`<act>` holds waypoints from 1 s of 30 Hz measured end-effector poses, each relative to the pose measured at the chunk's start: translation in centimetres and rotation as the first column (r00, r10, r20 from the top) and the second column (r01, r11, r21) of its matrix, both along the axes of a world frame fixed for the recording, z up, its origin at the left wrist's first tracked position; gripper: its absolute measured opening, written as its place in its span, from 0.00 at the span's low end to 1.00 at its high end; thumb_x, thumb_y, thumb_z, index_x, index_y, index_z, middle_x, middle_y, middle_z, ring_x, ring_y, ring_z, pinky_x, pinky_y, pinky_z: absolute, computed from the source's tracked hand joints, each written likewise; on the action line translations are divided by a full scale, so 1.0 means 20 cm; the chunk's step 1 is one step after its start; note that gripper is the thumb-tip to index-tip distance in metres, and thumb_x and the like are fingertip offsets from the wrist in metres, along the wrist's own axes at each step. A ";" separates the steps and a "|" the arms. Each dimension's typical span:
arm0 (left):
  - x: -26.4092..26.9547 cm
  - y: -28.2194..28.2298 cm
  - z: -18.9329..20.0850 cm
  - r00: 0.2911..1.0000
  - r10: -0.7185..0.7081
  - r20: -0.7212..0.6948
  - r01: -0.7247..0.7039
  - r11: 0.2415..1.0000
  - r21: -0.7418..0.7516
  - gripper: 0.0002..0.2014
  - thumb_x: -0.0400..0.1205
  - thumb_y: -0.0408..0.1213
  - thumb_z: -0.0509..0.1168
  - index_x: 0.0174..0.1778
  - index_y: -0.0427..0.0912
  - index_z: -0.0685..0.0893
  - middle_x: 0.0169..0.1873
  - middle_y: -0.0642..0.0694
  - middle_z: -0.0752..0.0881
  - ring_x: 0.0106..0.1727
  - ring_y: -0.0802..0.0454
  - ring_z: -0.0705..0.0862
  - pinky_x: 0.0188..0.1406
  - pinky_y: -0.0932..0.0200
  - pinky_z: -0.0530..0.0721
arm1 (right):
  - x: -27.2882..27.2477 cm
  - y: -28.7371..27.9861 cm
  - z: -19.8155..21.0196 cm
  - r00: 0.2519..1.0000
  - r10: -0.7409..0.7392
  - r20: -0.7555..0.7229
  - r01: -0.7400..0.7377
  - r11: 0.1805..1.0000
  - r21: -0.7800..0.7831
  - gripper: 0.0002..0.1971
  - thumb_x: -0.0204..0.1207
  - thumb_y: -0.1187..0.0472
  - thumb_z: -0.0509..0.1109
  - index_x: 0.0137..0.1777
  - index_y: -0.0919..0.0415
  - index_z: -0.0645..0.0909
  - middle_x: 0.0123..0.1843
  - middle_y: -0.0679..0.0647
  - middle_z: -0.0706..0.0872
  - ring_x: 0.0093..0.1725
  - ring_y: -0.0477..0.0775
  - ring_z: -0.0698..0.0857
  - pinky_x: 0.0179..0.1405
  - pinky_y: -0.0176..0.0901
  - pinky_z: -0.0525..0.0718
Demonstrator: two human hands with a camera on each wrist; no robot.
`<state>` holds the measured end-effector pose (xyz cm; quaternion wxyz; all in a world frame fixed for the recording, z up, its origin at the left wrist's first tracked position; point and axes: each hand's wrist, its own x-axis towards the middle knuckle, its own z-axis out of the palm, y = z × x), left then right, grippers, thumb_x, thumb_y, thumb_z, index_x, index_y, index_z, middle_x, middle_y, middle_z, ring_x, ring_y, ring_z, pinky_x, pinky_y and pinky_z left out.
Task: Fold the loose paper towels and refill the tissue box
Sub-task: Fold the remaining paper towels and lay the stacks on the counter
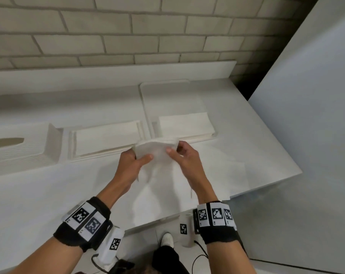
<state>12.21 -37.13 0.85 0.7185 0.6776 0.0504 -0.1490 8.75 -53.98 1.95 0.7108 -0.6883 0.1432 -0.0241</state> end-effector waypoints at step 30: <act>0.10 0.02 0.00 0.988 0.144 -0.048 -0.145 0.989 -0.013 0.08 0.82 0.35 0.66 0.54 0.49 0.86 0.52 0.46 0.90 0.54 0.43 0.88 0.58 0.46 0.85 | 0.06 -0.40 0.10 0.981 -0.091 -0.172 0.074 0.992 -0.104 0.11 0.67 0.68 0.79 0.49 0.61 0.89 0.46 0.57 0.93 0.45 0.59 0.92 0.43 0.48 0.88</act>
